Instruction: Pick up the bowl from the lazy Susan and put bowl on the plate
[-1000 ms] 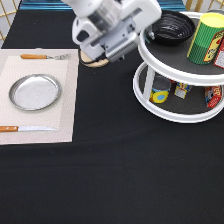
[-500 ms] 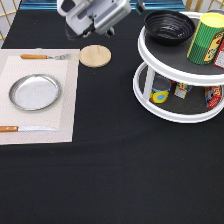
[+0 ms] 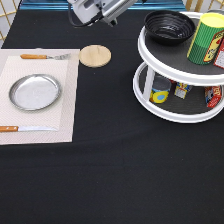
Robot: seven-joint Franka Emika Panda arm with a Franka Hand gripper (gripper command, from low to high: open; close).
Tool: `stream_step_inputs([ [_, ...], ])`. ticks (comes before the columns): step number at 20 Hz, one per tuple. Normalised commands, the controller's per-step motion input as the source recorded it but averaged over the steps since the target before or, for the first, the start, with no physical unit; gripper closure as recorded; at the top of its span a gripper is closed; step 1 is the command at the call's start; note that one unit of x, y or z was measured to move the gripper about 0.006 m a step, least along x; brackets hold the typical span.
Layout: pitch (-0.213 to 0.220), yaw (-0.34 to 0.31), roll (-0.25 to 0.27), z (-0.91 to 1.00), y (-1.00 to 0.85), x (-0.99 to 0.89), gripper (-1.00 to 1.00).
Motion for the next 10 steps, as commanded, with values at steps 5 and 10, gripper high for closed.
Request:
stream_step_inputs([
  [5,-0.103,-0.119,-0.230,-0.01,0.46,-0.27,-1.00],
  [10,-0.076,-0.169,-0.223,-0.18,0.21,-0.28,-1.00],
])
